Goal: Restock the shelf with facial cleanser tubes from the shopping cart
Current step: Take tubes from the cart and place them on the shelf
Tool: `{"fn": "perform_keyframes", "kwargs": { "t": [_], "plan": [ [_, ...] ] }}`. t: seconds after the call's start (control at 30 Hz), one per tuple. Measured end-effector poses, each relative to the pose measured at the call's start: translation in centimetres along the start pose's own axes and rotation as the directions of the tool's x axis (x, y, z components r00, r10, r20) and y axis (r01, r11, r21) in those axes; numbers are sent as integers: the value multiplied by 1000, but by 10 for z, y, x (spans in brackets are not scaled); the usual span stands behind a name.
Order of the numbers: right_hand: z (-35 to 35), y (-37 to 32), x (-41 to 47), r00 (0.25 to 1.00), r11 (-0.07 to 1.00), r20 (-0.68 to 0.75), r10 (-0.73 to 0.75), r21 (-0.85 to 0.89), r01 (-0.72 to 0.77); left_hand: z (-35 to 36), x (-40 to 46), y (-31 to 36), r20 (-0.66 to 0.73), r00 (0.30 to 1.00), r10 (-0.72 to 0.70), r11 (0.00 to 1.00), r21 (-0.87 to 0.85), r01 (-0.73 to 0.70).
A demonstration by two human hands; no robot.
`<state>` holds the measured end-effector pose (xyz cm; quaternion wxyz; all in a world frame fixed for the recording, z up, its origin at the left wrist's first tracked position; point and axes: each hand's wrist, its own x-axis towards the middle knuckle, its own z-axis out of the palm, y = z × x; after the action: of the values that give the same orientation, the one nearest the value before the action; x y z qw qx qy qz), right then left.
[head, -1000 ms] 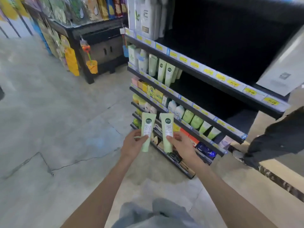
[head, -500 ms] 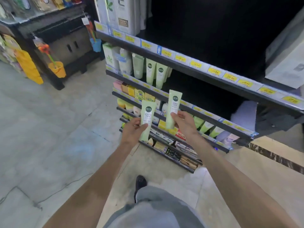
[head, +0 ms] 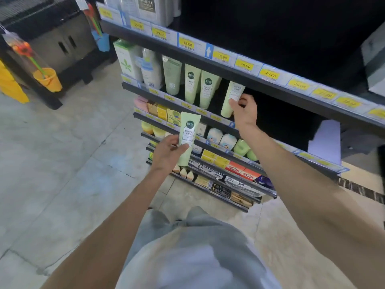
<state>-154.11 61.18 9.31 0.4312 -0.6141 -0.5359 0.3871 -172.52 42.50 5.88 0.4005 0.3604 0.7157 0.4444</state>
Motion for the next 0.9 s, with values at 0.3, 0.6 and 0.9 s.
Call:
{"fn": "perform_keyframes", "kwargs": {
  "t": [0.3, 0.6, 0.9],
  "plan": [
    [25, 39, 30, 998, 983, -27, -59, -177, 53, -4, 30, -13, 56, 998, 17, 1000, 5, -17],
    [49, 52, 50, 979, 972, -160, -124, -218, 87, -3, 49, -19, 117, 993, 24, 999, 38, -29],
    [64, 50, 88, 960, 953, -244, -135, -296, 59, 2, 64, -24, 122, 992, 31, 1000, 2, -31]
  ]
}}
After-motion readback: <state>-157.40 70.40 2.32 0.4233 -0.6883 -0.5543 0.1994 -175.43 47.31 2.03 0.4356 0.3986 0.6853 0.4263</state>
